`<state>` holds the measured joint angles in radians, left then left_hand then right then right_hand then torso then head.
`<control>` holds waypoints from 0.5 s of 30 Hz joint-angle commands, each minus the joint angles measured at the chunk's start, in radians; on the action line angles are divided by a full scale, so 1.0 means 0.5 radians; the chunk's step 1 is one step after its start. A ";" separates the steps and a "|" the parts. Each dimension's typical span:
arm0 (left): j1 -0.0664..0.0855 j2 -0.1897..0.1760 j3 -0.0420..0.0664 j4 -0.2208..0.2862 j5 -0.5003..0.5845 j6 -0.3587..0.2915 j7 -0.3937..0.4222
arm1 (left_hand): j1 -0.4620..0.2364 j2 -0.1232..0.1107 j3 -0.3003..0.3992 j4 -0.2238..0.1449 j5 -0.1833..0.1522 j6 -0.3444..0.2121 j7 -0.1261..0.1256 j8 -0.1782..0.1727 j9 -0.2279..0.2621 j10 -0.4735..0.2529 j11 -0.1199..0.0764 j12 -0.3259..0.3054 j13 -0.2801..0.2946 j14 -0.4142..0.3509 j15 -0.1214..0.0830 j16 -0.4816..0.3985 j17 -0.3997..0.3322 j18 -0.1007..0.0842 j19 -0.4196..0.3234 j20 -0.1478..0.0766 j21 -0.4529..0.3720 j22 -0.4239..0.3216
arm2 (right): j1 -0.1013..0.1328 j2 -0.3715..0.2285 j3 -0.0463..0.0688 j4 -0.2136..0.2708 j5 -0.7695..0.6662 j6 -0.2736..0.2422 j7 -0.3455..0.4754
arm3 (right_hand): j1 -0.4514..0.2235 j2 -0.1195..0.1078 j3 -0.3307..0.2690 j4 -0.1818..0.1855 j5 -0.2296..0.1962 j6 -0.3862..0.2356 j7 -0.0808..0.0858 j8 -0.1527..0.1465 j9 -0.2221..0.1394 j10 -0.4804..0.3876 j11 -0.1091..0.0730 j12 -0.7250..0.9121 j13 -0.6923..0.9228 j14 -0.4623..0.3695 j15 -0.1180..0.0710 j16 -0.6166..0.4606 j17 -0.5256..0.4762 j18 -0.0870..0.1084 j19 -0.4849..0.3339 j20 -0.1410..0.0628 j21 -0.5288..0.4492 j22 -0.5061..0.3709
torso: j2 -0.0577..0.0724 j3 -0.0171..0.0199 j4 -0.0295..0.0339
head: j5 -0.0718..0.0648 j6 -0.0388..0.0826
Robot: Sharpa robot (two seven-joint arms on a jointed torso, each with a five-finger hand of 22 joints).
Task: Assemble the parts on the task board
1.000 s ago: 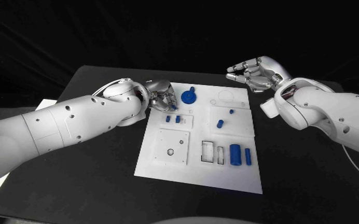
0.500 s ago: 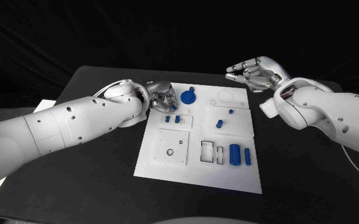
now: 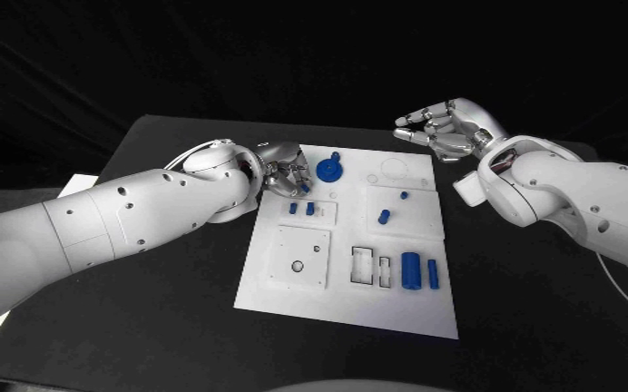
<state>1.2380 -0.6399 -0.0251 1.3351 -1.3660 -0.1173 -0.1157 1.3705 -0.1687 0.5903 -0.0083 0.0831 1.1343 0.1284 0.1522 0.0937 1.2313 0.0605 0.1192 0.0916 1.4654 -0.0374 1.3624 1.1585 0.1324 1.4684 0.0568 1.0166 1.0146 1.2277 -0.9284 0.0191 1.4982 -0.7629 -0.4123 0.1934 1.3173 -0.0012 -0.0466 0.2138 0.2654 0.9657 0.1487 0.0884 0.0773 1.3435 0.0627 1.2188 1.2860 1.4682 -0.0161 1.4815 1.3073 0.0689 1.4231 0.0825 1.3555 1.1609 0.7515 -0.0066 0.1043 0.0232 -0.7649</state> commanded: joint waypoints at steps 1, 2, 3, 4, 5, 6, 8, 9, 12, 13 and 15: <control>-0.005 0.011 -0.003 -0.002 0.008 0.051 -0.009 | -0.026 0.002 0.014 0.000 0.012 0.010 -0.001 -0.003 0.002 0.011 -0.003 -0.014 -0.002 0.072 0.018 0.008 0.000 -0.030 0.017 0.016 -0.008 -0.001 | -0.001 0.003 0.000 0.001 -0.003 0.027 0.016 | -0.005 0.004 -0.010 -0.004 0.007 -0.001 -0.002 0.012 0.003 0.006 -0.005 0.013 0.002 0.146 -0.004 -0.012 0.277 0.021 -0.006 0.000 -0.006 0.002 | 0.000 0.0012 0.001 | 0.000 -0.001; -0.005 0.012 -0.003 -0.003 0.008 0.058 -0.013 | -0.027 0.002 0.014 0.000 0.012 0.010 -0.001 -0.003 0.002 0.011 -0.003 -0.014 -0.002 0.072 0.018 0.008 0.000 -0.030 0.016 0.016 -0.008 -0.001 | -0.001 0.004 0.000 0.000 -0.003 0.028 0.016 | -0.005 0.004 -0.010 -0.004 0.007 -0.001 -0.002 0.012 0.003 0.006 -0.005 0.013 0.002 0.146 -0.004 -0.012 0.277 0.021 -0.006 0.000 -0.006 0.002 | 0.000 0.0018 0.001 | 0.002 -0.002; -0.005 0.014 -0.003 -0.004 0.008 0.064 -0.017 | -0.028 0.001 0.014 0.000 0.012 0.010 -0.001 -0.004 0.002 0.011 -0.002 -0.016 -0.002 0.072 0.018 0.008 -0.001 -0.030 0.016 0.016 -0.010 -0.003 | -0.001 0.004 0.000 0.000 -0.003 0.028 0.016 | -0.005 0.004 -0.010 -0.004 0.007 -0.001 -0.002 0.012 0.003 0.006 -0.005 0.013 0.002 0.146 -0.004 -0.012 0.277 0.021 -0.006 0.000 -0.006 0.002 | 0.000 0.0021 0.001 | 0.002 -0.002; -0.005 0.015 -0.003 -0.005 0.008 0.070 -0.021 | -0.031 0.000 0.014 0.001 0.012 0.009 0.000 -0.005 0.001 0.011 -0.001 -0.018 -0.003 0.072 0.018 0.008 -0.001 -0.029 0.016 0.016 -0.011 -0.004 | -0.001 0.005 0.000 0.000 -0.003 0.029 0.016 | -0.005 0.004 -0.010 -0.004 0.007 -0.001 -0.002 0.012 0.003 0.006 -0.005 0.013 0.002 0.146 -0.004 -0.012 0.277 0.021 -0.006 0.000 -0.006 0.002 | 0.000 0.0018 0.000 | 0.003 -0.002; -0.005 0.016 -0.003 -0.007 0.008 0.076 -0.026 | -0.032 0.000 0.014 0.001 0.012 0.008 0.000 -0.007 0.001 0.010 -0.001 -0.020 -0.003 0.072 0.019 0.008 -0.001 -0.029 0.015 0.016 -0.012 -0.004 | -0.001 0.005 0.000 -0.001 -0.003 0.029 0.016 | -0.005 0.004 -0.010 -0.004 0.007 -0.001 -0.002 0.012 0.003 0.006 -0.005 0.013 0.002 0.146 -0.004 -0.012 0.277 0.021 -0.006 0.000 -0.006 0.002 | 0.000 0.0013 0.000 | 0.002 -0.002; -0.005 0.018 -0.003 -0.008 0.008 0.082 -0.030 | -0.034 -0.001 0.014 0.001 0.012 0.006 0.001 -0.009 0.000 0.009 0.000 -0.023 -0.004 0.071 0.019 0.009 -0.001 -0.029 0.015 0.017 -0.012 -0.004 | -0.001 0.005 0.000 -0.001 -0.003 0.030 0.016 | -0.005 0.004 -0.010 -0.004 0.007 -0.001 -0.002 0.012 0.003 0.006 -0.005 0.013 0.002 0.146 -0.004 -0.012 0.277 0.021 -0.006 0.000 -0.006 0.002 | 0.000 0.0014 0.000 | 0.002 -0.002; -0.005 0.020 -0.003 -0.010 0.008 0.092 -0.037 | -0.038 -0.002 0.013 0.001 0.011 0.004 0.002 -0.013 -0.001 0.007 0.001 -0.028 -0.005 0.071 0.020 0.009 -0.002 -0.029 0.015 0.017 -0.012 -0.004 | -0.001 0.005 0.000 -0.001 -0.003 0.030 0.016 | -0.006 0.006 -0.013 -0.004 0.007 -0.001 -0.003 0.013 0.004 0.007 -0.005 0.015 0.003 0.146 -0.005 -0.012 0.276 0.021 -0.005 0.000 -0.006 0.002 | 0.001 0.0015 0.000 | 0.003 -0.002; -0.005 0.021 -0.003 -0.011 0.008 0.097 -0.040 | -0.040 -0.003 0.013 0.001 0.011 0.003 0.003 -0.015 -0.002 0.005 0.002 -0.031 -0.005 0.071 0.020 0.009 -0.002 -0.029 0.015 0.017 -0.012 -0.004 | -0.001 0.005 0.000 -0.001 -0.003 0.030 0.016 | -0.006 0.006 -0.013 -0.004 0.007 -0.001 -0.003 0.013 0.004 0.007 -0.005 0.015 0.003 0.146 -0.005 -0.012 0.276 0.021 -0.005 0.000 -0.006 0.002 | 0.001 0.0018 0.000 | 0.003 -0.002; -0.005 0.024 -0.003 -0.013 0.008 0.108 -0.048 | -0.042 -0.003 0.014 0.001 0.011 0.001 0.004 -0.018 -0.003 0.003 0.003 -0.035 -0.006 0.071 0.021 0.010 -0.002 -0.029 0.014 0.018 -0.013 -0.004 | -0.001 0.005 0.000 -0.001 -0.003 0.031 0.015 | -0.006 0.006 -0.013 -0.004 0.007 -0.001 -0.003 0.013 0.004 0.007 -0.005 0.015 0.003 0.146 -0.005 -0.012 0.276 0.021 -0.005 0.000 -0.006 0.002 | 0.001 0.0017 -0.001 | 0.003 -0.003; -0.005 0.025 -0.003 -0.013 0.008 0.109 -0.048 | -0.043 -0.003 0.014 0.001 0.011 0.000 0.004 -0.020 -0.003 0.003 0.004 -0.037 -0.007 0.071 0.022 0.010 -0.002 -0.030 0.014 0.018 -0.013 -0.004 | -0.001 0.005 0.000 -0.001 -0.003 0.031 0.015 | -0.006 0.006 -0.013 -0.004 0.007 -0.001 -0.003 0.013 0.004 0.007 -0.005 0.015 0.003 0.146 -0.005 -0.012 0.276 0.021 -0.005 0.000 -0.006 0.002 | 0.001 0.0014 -0.001 | 0.003 -0.003; -0.005 0.027 -0.003 -0.014 0.008 0.112 -0.051 | -0.044 -0.003 0.014 0.001 0.011 -0.001 0.004 -0.020 -0.004 0.002 0.004 -0.037 -0.007 0.071 0.022 0.010 -0.002 -0.030 0.014 0.019 -0.013 -0.003 | -0.001 0.006 0.000 -0.001 -0.003 0.032 0.015 | -0.006 0.006 -0.013 -0.004 0.007 -0.001 -0.003 0.013 0.004 0.007 -0.005 0.015 0.003 0.146 -0.005 -0.012 0.276 0.021 -0.005 0.000 -0.006 0.002 | 0.002 0.0020 -0.001 | 0.003 -0.002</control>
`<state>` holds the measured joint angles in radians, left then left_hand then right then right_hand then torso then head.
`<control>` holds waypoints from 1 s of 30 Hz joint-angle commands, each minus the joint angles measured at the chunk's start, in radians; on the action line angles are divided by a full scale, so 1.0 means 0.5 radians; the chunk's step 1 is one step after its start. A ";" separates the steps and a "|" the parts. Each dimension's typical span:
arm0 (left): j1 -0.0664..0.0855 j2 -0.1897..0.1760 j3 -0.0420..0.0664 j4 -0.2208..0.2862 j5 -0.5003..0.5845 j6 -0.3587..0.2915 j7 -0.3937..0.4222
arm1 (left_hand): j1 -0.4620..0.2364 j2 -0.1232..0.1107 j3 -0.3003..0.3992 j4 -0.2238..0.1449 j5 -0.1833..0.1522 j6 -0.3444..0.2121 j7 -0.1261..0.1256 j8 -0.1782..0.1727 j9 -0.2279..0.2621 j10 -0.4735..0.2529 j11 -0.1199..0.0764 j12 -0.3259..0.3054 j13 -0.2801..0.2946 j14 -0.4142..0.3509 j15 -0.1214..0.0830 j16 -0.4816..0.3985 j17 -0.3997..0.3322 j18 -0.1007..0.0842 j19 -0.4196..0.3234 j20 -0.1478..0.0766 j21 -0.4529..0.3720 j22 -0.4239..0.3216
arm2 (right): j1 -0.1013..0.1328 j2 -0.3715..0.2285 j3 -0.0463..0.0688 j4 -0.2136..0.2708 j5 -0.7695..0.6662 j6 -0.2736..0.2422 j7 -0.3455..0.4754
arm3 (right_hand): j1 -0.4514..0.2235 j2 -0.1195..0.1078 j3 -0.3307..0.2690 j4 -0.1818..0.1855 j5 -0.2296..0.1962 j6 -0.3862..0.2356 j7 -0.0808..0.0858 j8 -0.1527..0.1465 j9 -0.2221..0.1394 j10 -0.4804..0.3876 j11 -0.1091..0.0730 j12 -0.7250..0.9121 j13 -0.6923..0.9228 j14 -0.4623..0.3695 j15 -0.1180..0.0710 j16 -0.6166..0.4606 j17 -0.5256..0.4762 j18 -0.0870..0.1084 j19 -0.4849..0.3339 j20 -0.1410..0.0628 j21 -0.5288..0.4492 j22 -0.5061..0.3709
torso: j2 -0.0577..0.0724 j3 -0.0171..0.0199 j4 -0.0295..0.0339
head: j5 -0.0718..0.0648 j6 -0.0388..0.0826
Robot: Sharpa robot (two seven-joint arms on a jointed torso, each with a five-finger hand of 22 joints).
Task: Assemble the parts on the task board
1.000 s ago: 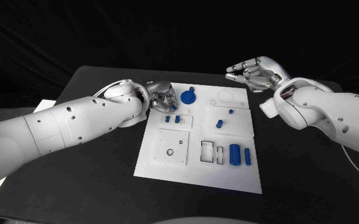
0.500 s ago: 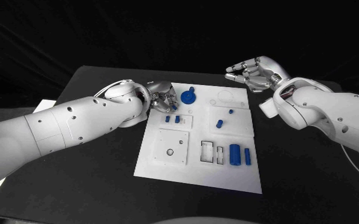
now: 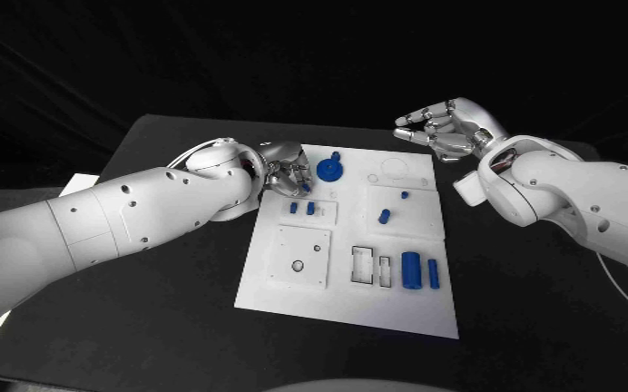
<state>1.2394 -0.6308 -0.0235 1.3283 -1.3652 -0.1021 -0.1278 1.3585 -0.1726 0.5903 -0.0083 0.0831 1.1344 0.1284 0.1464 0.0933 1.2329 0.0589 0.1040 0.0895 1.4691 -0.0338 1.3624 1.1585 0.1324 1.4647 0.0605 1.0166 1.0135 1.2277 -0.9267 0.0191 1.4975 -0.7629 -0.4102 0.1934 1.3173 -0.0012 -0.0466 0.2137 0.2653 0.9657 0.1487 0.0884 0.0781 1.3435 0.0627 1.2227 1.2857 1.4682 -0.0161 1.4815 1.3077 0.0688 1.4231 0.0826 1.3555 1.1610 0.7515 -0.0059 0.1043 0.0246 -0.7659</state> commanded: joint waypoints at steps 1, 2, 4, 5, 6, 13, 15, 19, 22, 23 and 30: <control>-0.008 0.011 -0.006 -0.001 0.007 0.083 -0.027 | -0.021 0.004 0.014 0.001 0.011 -0.002 0.005 -0.010 -0.003 -0.002 0.008 -0.009 -0.003 0.063 0.015 0.010 -0.003 -0.030 0.021 0.011 -0.013 -0.001 | -0.001 0.002 0.000 0.001 -0.003 0.028 0.015 | -0.006 0.006 -0.013 -0.004 0.007 -0.001 -0.003 0.013 0.002 0.007 -0.005 0.007 0.003 0.146 -0.005 -0.012 0.276 0.021 -0.005 0.000 -0.006 0.002 | 0.001 0.0007 -0.001 | -0.001 0.000; -0.008 0.013 -0.006 -0.002 0.007 0.084 -0.028 | -0.022 0.004 0.014 0.001 0.011 -0.003 0.005 -0.011 -0.004 -0.003 0.008 -0.011 -0.003 0.063 0.015 0.010 -0.003 -0.030 0.021 0.012 -0.013 -0.001 | -0.001 0.002 0.000 0.001 -0.003 0.028 0.015 | -0.006 0.006 -0.013 -0.004 0.007 -0.001 -0.003 0.013 0.002 0.007 -0.005 0.007 0.003 0.146 -0.005 -0.012 0.276 0.021 -0.005 0.000 -0.006 0.002 | 0.000 0.0007 -0.001 | -0.001 0.000; -0.007 0.015 -0.006 -0.002 0.007 0.087 -0.030 | -0.023 0.004 0.015 0.001 0.011 -0.004 0.005 -0.013 -0.004 -0.005 0.009 -0.014 -0.004 0.063 0.016 0.010 -0.003 -0.030 0.021 0.012 -0.013 0.000 | -0.001 0.002 0.000 0.001 -0.003 0.029 0.014 | -0.006 0.006 -0.013 -0.004 0.007 -0.001 -0.003 0.013 0.002 0.007 -0.005 0.007 0.003 0.146 -0.005 -0.012 0.276 0.021 -0.005 0.000 -0.006 0.002 | 0.000 0.0004 -0.001 | -0.002 -0.001; -0.007 0.017 -0.006 -0.003 0.007 0.087 -0.031 | -0.025 0.004 0.015 0.001 0.011 -0.005 0.006 -0.016 -0.005 -0.007 0.010 -0.018 -0.004 0.063 0.017 0.011 -0.002 -0.030 0.021 0.013 -0.012 0.001 | -0.001 0.002 0.000 0.001 -0.003 0.030 0.014 | -0.006 0.006 -0.013 -0.004 0.007 -0.001 -0.003 0.013 0.002 0.007 -0.005 0.007 0.003 0.146 -0.005 -0.012 0.276 0.021 -0.005 0.000 -0.006 0.002 | 0.001 0.0000 -0.001 | -0.002 -0.001; -0.007 0.018 -0.006 -0.003 0.007 0.088 -0.032 | -0.026 0.004 0.015 0.001 0.011 -0.006 0.006 -0.017 -0.006 -0.009 0.011 -0.020 -0.005 0.062 0.017 0.012 -0.001 -0.030 0.021 0.013 -0.012 0.001 | -0.001 0.002 0.000 0.001 -0.003 0.030 0.014 | -0.006 0.006 -0.013 -0.004 0.007 -0.001 -0.003 0.013 0.002 0.007 -0.005 0.007 0.003 0.146 -0.005 -0.012 0.276 0.021 -0.005 0.000 -0.006 0.002 | 0.001 0.0001 -0.001 | -0.003 -0.001; -0.007 0.027 -0.006 -0.005 0.007 0.074 -0.029 | -0.031 0.003 0.018 -0.001 0.012 -0.010 0.009 -0.026 -0.009 -0.021 0.015 -0.035 -0.008 0.062 0.021 0.014 0.000 -0.032 0.021 0.016 -0.007 0.008 | -0.001 0.004 0.000 0.000 -0.003 0.033 0.014 | -0.006 0.006 -0.013 -0.004 0.007 -0.001 -0.003 0.013 0.002 0.007 -0.005 0.007 0.003 0.146 -0.005 -0.012 0.276 0.021 -0.005 0.000 -0.006 0.002 | 0.001 -0.0003 0.000 | -0.006 0.000; -0.007 0.028 -0.006 -0.005 0.007 0.072 -0.029 | -0.032 0.003 0.019 -0.002 0.011 -0.011 0.010 -0.028 -0.009 -0.026 0.017 -0.039 -0.009 0.062 0.022 0.014 -0.001 -0.032 0.020 0.017 -0.006 0.009 | -0.001 0.005 0.000 -0.001 -0.003 0.034 0.014 | -0.006 0.006 -0.013 -0.004 0.007 -0.001 -0.003 0.013 0.002 0.007 -0.005 0.007 0.003 0.146 -0.005 -0.012 0.276 0.021 -0.005 0.000 -0.006 0.002 | 0.001 -0.0003 0.000 | -0.006 0.000; -0.007 0.031 -0.006 -0.005 0.007 0.080 -0.038 | -0.033 0.003 0.020 -0.003 0.011 -0.012 0.011 -0.031 -0.011 -0.033 0.019 -0.044 -0.011 0.062 0.024 0.015 -0.001 -0.033 0.020 0.018 -0.007 0.010 | -0.001 0.006 0.000 -0.001 -0.003 0.036 0.013 | -0.006 0.006 -0.013 -0.004 0.007 -0.001 -0.003 0.013 0.002 0.007 -0.005 0.007 0.003 0.146 -0.005 -0.012 0.276 0.021 -0.005 0.000 -0.006 0.002 | 0.001 -0.0006 -0.001 | -0.007 -0.002; -0.007 0.032 -0.006 -0.004 0.004 0.105 -0.057 | -0.033 0.003 0.020 -0.003 0.011 -0.012 0.011 -0.031 -0.011 -0.033 0.019 -0.045 -0.011 0.062 0.024 0.015 0.000 -0.031 0.019 0.018 -0.012 0.004 | -0.001 0.006 0.000 -0.001 -0.003 0.036 0.013 | -0.006 0.006 -0.013 -0.004 0.007 -0.001 -0.003 0.013 0.002 0.007 -0.005 0.007 0.003 0.146 -0.005 -0.012 0.276 0.021 -0.005 0.000 -0.006 0.002 | 0.001 -0.0003 -0.001 | -0.006 -0.001; -0.007 0.032 -0.006 -0.004 0.003 0.115 -0.065 | -0.035 0.002 0.019 -0.003 0.011 -0.012 0.011 -0.032 -0.011 -0.034 0.020 -0.046 -0.011 0.061 0.024 0.014 -0.003 -0.031 0.019 0.018 -0.014 0.003 | -0.001 0.006 0.000 -0.001 -0.003 0.037 0.013 | -0.006 0.006 -0.013 -0.004 0.007 -0.001 -0.003 0.013 0.002 0.007 -0.005 0.007 0.003 0.146 -0.005 -0.012 0.276 0.021 -0.005 0.000 -0.006 0.002 | 0.001 -0.0002 -0.001 | -0.007 -0.001; -0.007 0.031 -0.006 -0.007 -0.003 0.154 -0.099 | -0.057 -0.015 0.007 -0.003 0.009 -0.026 0.020 -0.053 -0.019 -0.073 0.032 -0.067 -0.019 0.056 0.034 0.009 -0.019 -0.031 0.015 0.026 -0.023 -0.002 | -0.001 0.006 0.000 -0.002 -0.003 0.037 0.013 | -0.006 0.006 -0.013 -0.004 0.007 -0.001 -0.003 0.013 0.002 0.007 -0.005 0.007 0.003 0.146 -0.005 -0.012 0.276 0.021 -0.005 0.000 -0.006 0.002 | 0.000 -0.0012 0.002 | -0.008 -0.005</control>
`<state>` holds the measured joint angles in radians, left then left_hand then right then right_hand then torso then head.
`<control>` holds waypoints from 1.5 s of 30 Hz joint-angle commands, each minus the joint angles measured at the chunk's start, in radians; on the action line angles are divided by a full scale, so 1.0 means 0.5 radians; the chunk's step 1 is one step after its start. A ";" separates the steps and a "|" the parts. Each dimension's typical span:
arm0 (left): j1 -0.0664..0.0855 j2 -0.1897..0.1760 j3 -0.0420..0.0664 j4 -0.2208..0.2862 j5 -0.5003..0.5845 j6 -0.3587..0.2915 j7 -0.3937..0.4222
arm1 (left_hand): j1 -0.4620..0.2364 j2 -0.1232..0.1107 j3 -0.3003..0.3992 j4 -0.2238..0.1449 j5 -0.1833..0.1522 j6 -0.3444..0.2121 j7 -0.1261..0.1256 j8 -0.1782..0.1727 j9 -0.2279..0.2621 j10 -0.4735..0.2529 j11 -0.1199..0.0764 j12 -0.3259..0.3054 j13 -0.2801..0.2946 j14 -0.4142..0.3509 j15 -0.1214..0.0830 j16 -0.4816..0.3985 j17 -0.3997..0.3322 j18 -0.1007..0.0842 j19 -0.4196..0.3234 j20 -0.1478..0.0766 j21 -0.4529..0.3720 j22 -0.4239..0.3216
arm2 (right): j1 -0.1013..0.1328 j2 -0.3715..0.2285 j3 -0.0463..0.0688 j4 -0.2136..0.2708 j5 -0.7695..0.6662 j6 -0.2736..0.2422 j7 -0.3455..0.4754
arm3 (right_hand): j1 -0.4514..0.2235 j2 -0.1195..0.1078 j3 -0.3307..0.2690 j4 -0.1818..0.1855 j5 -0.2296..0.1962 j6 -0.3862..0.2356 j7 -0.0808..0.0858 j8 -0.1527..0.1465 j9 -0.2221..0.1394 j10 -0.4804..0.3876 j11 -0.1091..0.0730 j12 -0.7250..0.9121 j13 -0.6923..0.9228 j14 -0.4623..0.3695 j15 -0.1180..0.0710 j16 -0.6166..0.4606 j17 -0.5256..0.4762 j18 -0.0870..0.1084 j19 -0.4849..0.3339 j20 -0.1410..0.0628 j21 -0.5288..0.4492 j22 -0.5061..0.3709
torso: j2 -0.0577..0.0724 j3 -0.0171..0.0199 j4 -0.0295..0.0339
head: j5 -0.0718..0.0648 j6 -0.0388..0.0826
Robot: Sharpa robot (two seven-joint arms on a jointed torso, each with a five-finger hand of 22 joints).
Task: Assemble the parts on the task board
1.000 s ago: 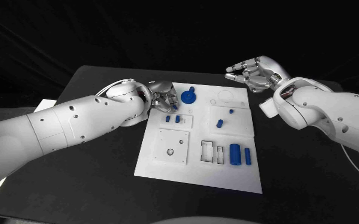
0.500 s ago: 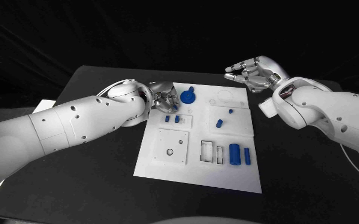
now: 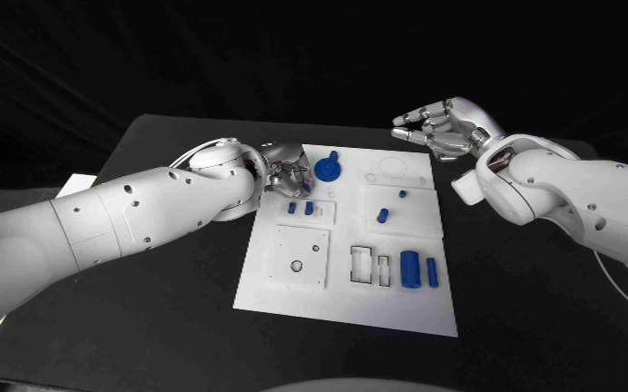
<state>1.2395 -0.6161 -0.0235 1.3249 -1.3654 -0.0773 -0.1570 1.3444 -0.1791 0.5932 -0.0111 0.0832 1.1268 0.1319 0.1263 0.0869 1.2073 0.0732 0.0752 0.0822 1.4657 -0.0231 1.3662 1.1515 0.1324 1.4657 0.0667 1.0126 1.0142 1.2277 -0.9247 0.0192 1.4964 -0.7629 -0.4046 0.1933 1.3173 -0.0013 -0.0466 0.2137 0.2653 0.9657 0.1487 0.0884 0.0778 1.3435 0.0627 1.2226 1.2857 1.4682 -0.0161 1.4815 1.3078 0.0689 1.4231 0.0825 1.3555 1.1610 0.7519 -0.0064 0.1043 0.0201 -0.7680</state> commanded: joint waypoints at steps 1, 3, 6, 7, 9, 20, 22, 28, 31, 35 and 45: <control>-0.007 0.002 -0.006 -0.001 -0.003 0.106 -0.042 | -0.032 -0.007 -0.001 0.002 0.009 -0.020 0.016 -0.021 -0.010 -0.032 0.007 -0.013 -0.007 0.062 0.016 0.000 -0.009 -0.031 0.012 0.015 -0.018 -0.005 | -0.001 0.002 0.000 0.000 -0.003 0.025 0.013 | -0.006 0.006 -0.013 -0.004 0.007 -0.001 -0.003 0.013 0.003 0.007 -0.005 0.007 0.003 0.146 -0.005 -0.012 0.275 0.021 -0.005 0.000 -0.006 0.002 | -0.001 -0.0003 0.001 | 0.001 0.000; -0.007 0.001 -0.006 -0.001 -0.004 0.107 -0.046 | -0.041 -0.020 -0.007 0.002 0.009 -0.059 0.024 -0.049 -0.022 -0.055 0.015 -0.018 -0.012 0.058 0.023 -0.004 -0.019 -0.031 0.010 0.020 -0.023 -0.007 | -0.001 0.002 0.000 -0.001 -0.003 0.025 0.013 | -0.006 0.006 -0.013 -0.004 0.007 -0.001 -0.003 0.013 0.003 0.007 -0.005 0.007 0.003 0.146 -0.005 -0.012 0.275 0.021 -0.005 0.000 -0.006 0.002 | -0.002 -0.0006 0.001 | 0.000 0.000; -0.007 -0.001 -0.006 -0.001 -0.004 0.101 -0.049 | -0.057 -0.048 -0.022 0.002 0.010 -0.147 0.036 -0.108 -0.044 -0.094 0.027 -0.020 -0.019 0.055 0.033 -0.009 -0.034 -0.032 0.009 0.029 -0.025 -0.006 | -0.001 0.002 0.000 -0.002 -0.003 0.024 0.013 | -0.006 0.006 -0.013 -0.004 0.007 -0.001 -0.003 0.013 0.003 0.007 -0.005 0.007 0.003 0.146 -0.005 -0.012 0.275 0.021 -0.005 0.000 -0.006 0.002 | -0.001 -0.0008 0.000 | 0.002 0.000; -0.007 -0.003 -0.006 0.000 -0.004 0.097 -0.050 | -0.059 -0.054 -0.027 0.002 0.010 -0.172 0.037 -0.122 -0.047 -0.106 0.029 -0.020 -0.021 0.054 0.034 -0.010 -0.040 -0.031 0.008 0.031 -0.026 -0.006 | -0.001 0.002 0.000 -0.003 -0.003 0.024 0.012 | -0.006 0.006 -0.013 -0.004 0.007 -0.001 -0.003 0.013 0.003 0.007 -0.005 0.007 0.003 0.146 -0.005 -0.012 0.275 0.021 -0.005 0.000 -0.006 0.002 | 0.000 -0.0008 0.000 | 0.001 -0.001; -0.007 -0.005 -0.006 0.001 -0.003 0.087 -0.051 | -0.063 -0.063 -0.036 0.002 0.010 -0.208 0.040 -0.131 -0.049 -0.122 0.031 -0.017 -0.022 0.052 0.036 -0.012 -0.045 -0.030 0.008 0.033 -0.030 -0.008 | -0.001 0.002 0.000 -0.003 -0.003 0.024 0.012 | -0.007 0.006 -0.015 -0.003 0.007 -0.001 -0.003 0.013 0.003 0.005 -0.005 0.004 0.000 0.145 -0.005 -0.014 0.273 0.022 -0.007 0.000 -0.009 -0.002 | 0.000 -0.0010 0.000 | 0.001 -0.002; -0.007 -0.018 -0.006 0.000 -0.001 0.044 -0.055 | -0.060 -0.072 -0.063 0.003 0.011 -0.325 0.047 -0.132 -0.048 -0.176 0.034 -0.013 -0.027 0.048 0.037 -0.018 -0.071 -0.024 0.005 0.040 -0.053 -0.026 | -0.002 0.002 0.000 -0.009 -0.003 0.024 0.010 | -0.007 0.006 -0.016 -0.003 0.007 0.000 -0.003 0.013 0.003 0.004 -0.005 0.003 -0.001 0.145 -0.005 -0.015 0.272 0.022 -0.007 0.000 -0.009 -0.003 | -0.001 -0.0015 0.001 | 0.002 -0.003; -0.007 -0.020 -0.006 0.000 -0.001 0.040 -0.055 | -0.060 -0.072 -0.064 0.003 0.011 -0.326 0.047 -0.132 -0.048 -0.178 0.034 -0.013 -0.027 0.048 0.038 -0.019 -0.072 -0.024 0.005 0.040 -0.057 -0.030 | -0.002 0.002 0.000 -0.011 -0.003 0.026 0.008 | -0.007 0.006 -0.016 -0.003 0.007 0.000 -0.003 0.013 0.003 0.004 -0.005 0.003 -0.001 0.145 -0.005 -0.015 0.272 0.022 -0.007 0.000 -0.009 -0.003 | -0.001 -0.0012 0.000 | 0.002 -0.002; -0.007 -0.049 -0.005 0.010 0.005 0.024 -0.045 | -0.060 -0.073 -0.070 0.003 0.010 -0.322 0.045 -0.127 -0.045 -0.188 0.035 -0.013 -0.027 0.046 0.038 -0.021 -0.080 -0.023 0.004 0.041 -0.062 -0.034 | -0.004 0.001 0.000 -0.035 -0.028 0.073 -0.052 | -0.006 0.006 -0.017 -0.004 0.007 -0.001 -0.003 0.013 0.003 -0.010 -0.005 -0.019 -0.019 0.144 -0.005 -0.021 0.265 0.025 -0.012 0.000 -0.017 -0.017 | -0.001 -0.0024 -0.002 | 0.001 -0.001; -0.007 -0.086 -0.002 0.027 0.030 0.006 -0.025 | -0.058 -0.079 -0.085 0.001 0.009 -0.328 0.033 -0.126 -0.044 -0.207 0.034 -0.012 -0.027 0.045 0.038 -0.025 -0.090 -0.021 0.003 0.042 -0.071 -0.041 | -0.005 0.000 0.000 -0.065 -0.099 0.152 -0.135 | 0.024 0.017 -0.014 -0.022 0.005 -0.006 -0.003 0.012 0.001 -0.194 -0.004 -0.297 -0.240 0.137 -0.005 -0.040 0.244 0.032 -0.028 -0.001 -0.043 -0.058 | -0.002 -0.0028 -0.002 | -0.005 0.001; -0.005 -0.155 0.017 0.048 0.125 -0.064 0.031 | -0.050 -0.083 -0.136 0.001 0.010 -0.351 0.015 -0.127 -0.044 -0.282 0.042 -0.015 -0.032 0.042 0.044 -0.029 -0.105 -0.017 0.002 0.045 -0.097 -0.063 | -0.006 -0.006 0.000 -0.108 -0.305 0.247 -0.241 | 0.128 0.030 0.024 -0.069 -0.039 0.025 -0.004 0.023 0.004 -0.622 -0.011 -1.091 -0.862 0.120 -0.013 -0.109 0.168 0.048 -0.056 -0.009 -0.105 -0.152 | -0.005 -0.0023 -0.001 | -0.008 0.001; 0.008 -0.367 0.037 0.073 1.329 -0.404 0.595 | -0.018 0.009 -0.137 0.030 0.013 -0.201 0.064 -0.064 -0.027 -0.142 0.040 0.134 0.008 0.014 0.048 -0.068 -0.182 -0.011 -0.026 0.055 -0.143 -0.091 | -0.023 -0.027 0.001 -0.081 -1.136 0.387 -0.418 | 0.387 -0.078 0.281 -0.191 -0.169 0.179 -0.002 0.024 0.004 -0.574 0.026 -2.037 -1.796 0.125 0.020 -0.139 0.122 0.050 -0.033 0.019 -0.117 -0.168 | -0.004 -0.0023 -0.003 | -0.040 0.033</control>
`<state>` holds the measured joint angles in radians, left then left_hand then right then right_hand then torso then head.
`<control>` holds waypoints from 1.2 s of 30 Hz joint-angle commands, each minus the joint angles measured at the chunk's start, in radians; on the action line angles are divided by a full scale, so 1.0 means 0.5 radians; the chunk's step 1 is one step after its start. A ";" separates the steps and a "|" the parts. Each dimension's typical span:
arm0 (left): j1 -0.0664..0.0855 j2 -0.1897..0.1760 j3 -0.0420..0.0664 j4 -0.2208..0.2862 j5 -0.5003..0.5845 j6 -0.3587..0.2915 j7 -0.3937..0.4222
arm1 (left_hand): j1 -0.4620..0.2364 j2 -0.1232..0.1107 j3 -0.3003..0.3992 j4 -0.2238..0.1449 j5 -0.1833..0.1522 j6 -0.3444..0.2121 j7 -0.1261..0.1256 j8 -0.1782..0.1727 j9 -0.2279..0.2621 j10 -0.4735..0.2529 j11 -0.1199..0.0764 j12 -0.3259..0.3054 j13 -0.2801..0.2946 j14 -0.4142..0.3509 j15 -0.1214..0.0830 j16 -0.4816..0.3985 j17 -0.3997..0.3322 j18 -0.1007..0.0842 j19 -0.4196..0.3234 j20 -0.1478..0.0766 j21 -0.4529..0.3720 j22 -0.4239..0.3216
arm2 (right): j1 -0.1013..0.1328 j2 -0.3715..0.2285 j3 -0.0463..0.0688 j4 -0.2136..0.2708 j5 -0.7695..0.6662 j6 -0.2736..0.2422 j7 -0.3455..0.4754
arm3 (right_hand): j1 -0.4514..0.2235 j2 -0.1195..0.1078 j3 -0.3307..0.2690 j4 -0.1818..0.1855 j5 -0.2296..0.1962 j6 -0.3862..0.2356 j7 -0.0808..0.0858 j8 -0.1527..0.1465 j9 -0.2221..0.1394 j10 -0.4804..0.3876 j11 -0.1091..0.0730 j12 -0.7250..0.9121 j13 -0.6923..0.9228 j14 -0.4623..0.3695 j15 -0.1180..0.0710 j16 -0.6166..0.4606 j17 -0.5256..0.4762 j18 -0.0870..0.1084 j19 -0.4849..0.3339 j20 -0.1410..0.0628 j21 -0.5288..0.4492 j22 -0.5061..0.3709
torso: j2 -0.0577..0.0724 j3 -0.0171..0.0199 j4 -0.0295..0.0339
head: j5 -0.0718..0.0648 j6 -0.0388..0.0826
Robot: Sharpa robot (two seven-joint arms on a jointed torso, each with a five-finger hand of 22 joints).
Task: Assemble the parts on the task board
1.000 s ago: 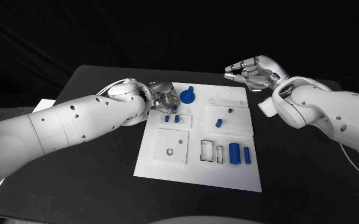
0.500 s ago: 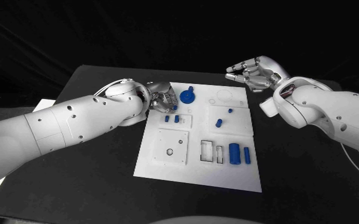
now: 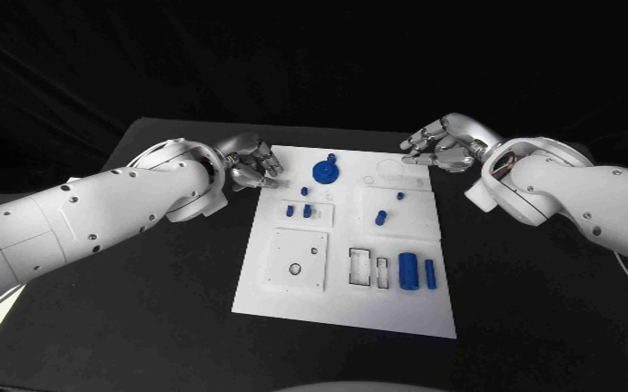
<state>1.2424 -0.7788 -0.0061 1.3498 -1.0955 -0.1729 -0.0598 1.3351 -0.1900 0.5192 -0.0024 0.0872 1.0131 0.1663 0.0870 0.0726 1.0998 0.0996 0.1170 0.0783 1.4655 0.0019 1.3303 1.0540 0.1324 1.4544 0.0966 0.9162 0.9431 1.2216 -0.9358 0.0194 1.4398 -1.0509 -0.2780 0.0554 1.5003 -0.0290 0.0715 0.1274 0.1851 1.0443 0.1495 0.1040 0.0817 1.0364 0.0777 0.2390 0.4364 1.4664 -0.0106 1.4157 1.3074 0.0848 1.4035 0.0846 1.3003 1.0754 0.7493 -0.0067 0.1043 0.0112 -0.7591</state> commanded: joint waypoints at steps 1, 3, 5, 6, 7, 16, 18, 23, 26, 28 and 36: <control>0.003 -0.057 0.002 0.032 0.906 -0.228 0.455 | 0.001 0.035 0.014 0.014 0.005 0.031 -0.007 0.016 0.001 0.086 -0.016 0.063 0.019 0.011 -0.004 0.004 0.014 -0.012 -0.006 -0.006 0.056 0.058 | -0.015 -0.007 0.000 0.045 -0.637 0.137 -0.157 | 0.020 -0.032 0.057 -0.021 -0.011 0.025 -0.011 -0.012 -0.005 0.054 0.001 -0.086 -0.124 0.128 0.011 -0.008 0.121 0.020 0.007 0.013 -0.006 0.004 | 0.003 -0.0020 -0.002 | -0.033 0.018; 0.002 -0.093 0.001 0.059 1.228 -0.249 0.587 | -0.008 0.050 0.017 0.026 0.004 0.048 -0.016 0.023 0.001 0.114 -0.025 0.100 0.030 -0.016 -0.010 -0.019 -0.027 -0.005 -0.031 -0.008 0.015 0.026 | -0.026 -0.011 0.001 0.077 -0.827 0.149 -0.194 | 0.020 -0.048 0.090 -0.028 -0.012 0.042 -0.015 -0.016 -0.006 0.085 -0.003 -0.119 -0.182 0.128 0.007 -0.009 0.119 0.018 0.010 0.016 -0.005 0.006 | 0.004 -0.0032 0.001 | -0.069 0.026; -0.001 -0.127 -0.003 0.097 1.555 -0.249 0.709 | -0.007 0.060 0.018 0.027 0.003 0.061 -0.021 0.030 -0.001 0.123 -0.032 0.132 0.041 -0.072 -0.013 -0.081 -0.143 0.015 -0.083 -0.010 -0.091 -0.064 | -0.038 -0.014 0.001 0.113 -1.003 0.166 -0.236 | 0.014 -0.071 0.114 -0.032 -0.016 0.057 -0.022 -0.021 -0.007 0.112 -0.006 -0.142 -0.228 0.128 0.003 -0.011 0.114 0.018 0.010 0.017 -0.005 0.006 | 0.004 -0.0026 0.001 | -0.098 0.035; -0.002 -0.142 -0.006 0.117 1.701 -0.243 0.761 | -0.010 0.063 0.015 0.029 0.003 0.063 -0.023 0.032 -0.002 0.123 -0.034 0.148 0.046 -0.102 -0.013 -0.115 -0.203 0.024 -0.112 -0.010 -0.146 -0.109 | -0.045 -0.015 0.001 0.130 -1.082 0.177 -0.257 | 0.012 -0.077 0.125 -0.033 -0.019 0.064 -0.025 -0.022 -0.007 0.121 -0.007 -0.151 -0.247 0.128 0.002 -0.012 0.112 0.017 0.011 0.019 -0.006 0.006 | 0.004 -0.0019 0.000 | -0.104 0.037; -0.002 -0.150 -0.007 0.129 1.780 -0.240 0.788 | -0.018 0.065 0.009 0.033 0.002 0.065 -0.023 0.033 -0.003 0.124 -0.036 0.161 0.050 -0.130 -0.012 -0.147 -0.260 0.034 -0.138 -0.010 -0.204 -0.158 | -0.048 -0.015 0.001 0.141 -1.126 0.183 -0.270 | 0.008 -0.082 0.131 -0.033 -0.021 0.069 -0.026 -0.023 -0.007 0.124 -0.008 -0.158 -0.258 0.127 0.004 -0.013 0.110 0.017 0.011 0.019 -0.006 0.005 | 0.003 -0.0021 -0.001 | -0.109 0.040; -0.012 -0.239 -0.026 0.302 2.307 -0.184 0.956 | -0.035 0.091 -0.026 0.038 0.036 0.080 -0.037 0.048 -0.006 0.142 -0.054 0.272 0.097 -0.227 -0.023 -0.243 -0.429 0.070 -0.244 -0.014 -0.407 -0.320 | -0.084 -0.014 0.001 0.236 -1.533 0.237 -0.436 | -0.026 -0.132 0.178 -0.023 -0.059 0.088 -0.033 -0.044 -0.012 0.132 -0.003 -0.217 -0.359 0.125 0.011 -0.027 0.090 0.018 0.008 0.025 -0.015 -0.007 | 0.005 -0.0053 0.001 | -0.153 0.050; -0.013 -0.245 -0.027 0.318 2.326 -0.182 0.963 | -0.035 0.093 -0.026 0.037 0.037 0.080 -0.037 0.048 -0.006 0.141 -0.054 0.275 0.098 -0.230 -0.023 -0.246 -0.436 0.071 -0.247 -0.014 -0.414 -0.326 | -0.086 -0.014 0.001 0.244 -1.559 0.238 -0.449 | -0.029 -0.138 0.188 -0.021 -0.067 0.092 -0.033 -0.047 -0.012 0.135 -0.001 -0.223 -0.373 0.125 0.011 -0.028 0.088 0.018 0.008 0.025 -0.016 -0.008 | 0.004 -0.0038 0.002 | -0.155 0.047; -0.014 -0.258 -0.030 0.339 2.359 -0.186 0.974 | -0.033 0.095 -0.029 0.033 0.038 0.078 -0.035 0.048 -0.007 0.127 -0.053 0.290 0.106 -0.243 -0.023 -0.260 -0.461 0.076 -0.261 -0.014 -0.447 -0.353 | -0.092 -0.020 0.001 0.277 -1.617 0.235 -0.471 | -0.034 -0.147 0.212 -0.019 -0.077 0.103 -0.032 -0.052 -0.012 0.143 0.000 -0.236 -0.404 0.125 0.012 -0.030 0.083 0.019 0.007 0.027 -0.019 -0.011 | 0.005 -0.0012 0.000 | -0.148 0.047; -0.014 -0.263 -0.031 0.332 2.366 -0.192 0.974 | -0.032 0.096 -0.030 0.031 0.039 0.078 -0.035 0.048 -0.008 0.121 -0.052 0.295 0.109 -0.247 -0.022 -0.263 -0.467 0.077 -0.265 -0.014 -0.455 -0.360 | -0.093 -0.026 0.002 0.299 -1.631 0.233 -0.475 | -0.034 -0.151 0.224 -0.019 -0.079 0.108 -0.032 -0.054 -0.012 0.147 0.000 -0.240 -0.416 0.124 0.012 -0.031 0.082 0.019 0.008 0.027 -0.019 -0.011 | 0.007 0.0004 -0.001 | -0.146 0.047; -0.014 -0.266 -0.031 0.324 2.368 -0.198 0.973 | -0.031 0.097 -0.031 0.029 0.039 0.076 -0.034 0.048 -0.008 0.115 -0.051 0.300 0.111 -0.249 -0.022 -0.266 -0.471 0.078 -0.269 -0.014 -0.464 -0.367 | -0.093 -0.028 0.002 0.308 -1.636 0.235 -0.475 | -0.034 -0.152 0.229 -0.020 -0.079 0.110 -0.032 -0.055 -0.012 0.150 0.000 -0.242 -0.421 0.124 0.012 -0.032 0.081 0.019 0.007 0.027 -0.020 -0.013 | 0.006 0.0002 -0.002 | -0.148 0.050; -0.015 -0.267 -0.032 0.305 2.371 -0.209 0.964 | -0.030 0.098 -0.033 0.027 0.039 0.071 -0.032 0.047 -0.009 0.105 -0.050 0.308 0.115 -0.253 -0.021 -0.270 -0.479 0.079 -0.273 -0.014 -0.473 -0.374 | -0.095 -0.015 0.002 0.311 -1.630 0.266 -0.469 | -0.040 -0.160 0.280 -0.017 -0.082 0.129 -0.034 -0.060 -0.011 0.173 -0.001 -0.256 -0.463 0.124 0.011 -0.034 0.075 0.020 0.007 0.026 -0.023 -0.016 | 0.007 -0.0021 0.002 | -0.150 0.046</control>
<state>1.2350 -0.9117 -0.0223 1.5021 0.0708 -0.2745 0.4044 1.3170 -0.1513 0.5059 0.0124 0.0996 1.0453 0.1498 0.1076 0.0695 1.1559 0.0748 0.2675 0.1348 1.3456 -0.0070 1.1995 0.8155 0.1629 1.3234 0.0908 0.6832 0.7572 1.1753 -0.9457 0.0200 1.5948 -1.8389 -0.1681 -0.1679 1.4794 -0.0978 0.2054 0.1192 0.1507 1.1019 0.1309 0.0806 0.0770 1.1187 0.0772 0.1151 0.2063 1.4664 -0.0107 1.4040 1.3073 0.0847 1.4071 0.0882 1.2928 1.0687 0.7523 -0.0071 0.1043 -0.0635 -0.7345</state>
